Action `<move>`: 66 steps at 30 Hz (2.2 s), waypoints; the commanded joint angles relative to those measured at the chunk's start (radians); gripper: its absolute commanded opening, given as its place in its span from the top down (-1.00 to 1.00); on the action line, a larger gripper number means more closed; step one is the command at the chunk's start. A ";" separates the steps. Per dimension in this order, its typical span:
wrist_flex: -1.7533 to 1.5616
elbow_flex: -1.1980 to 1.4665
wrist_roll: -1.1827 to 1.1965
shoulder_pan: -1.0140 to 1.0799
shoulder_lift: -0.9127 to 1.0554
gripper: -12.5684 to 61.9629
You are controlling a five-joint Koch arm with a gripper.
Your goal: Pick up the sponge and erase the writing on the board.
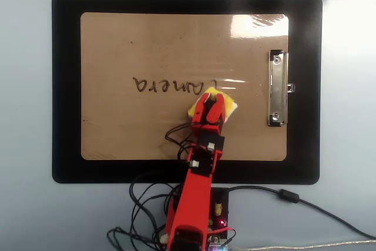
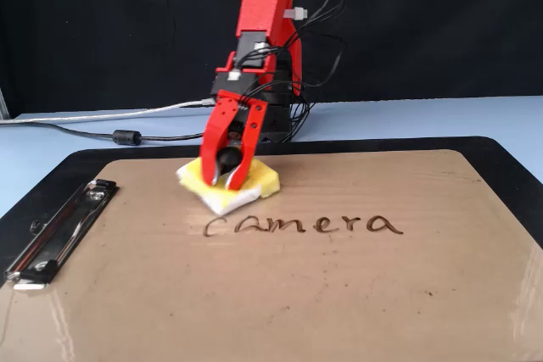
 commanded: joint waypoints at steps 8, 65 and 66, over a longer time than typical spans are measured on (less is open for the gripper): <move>-0.135 -0.267 -0.058 0.009 -0.272 0.88; -0.216 0.002 -0.397 -0.275 -0.160 0.88; -0.216 -0.055 -0.407 -0.290 -0.215 0.88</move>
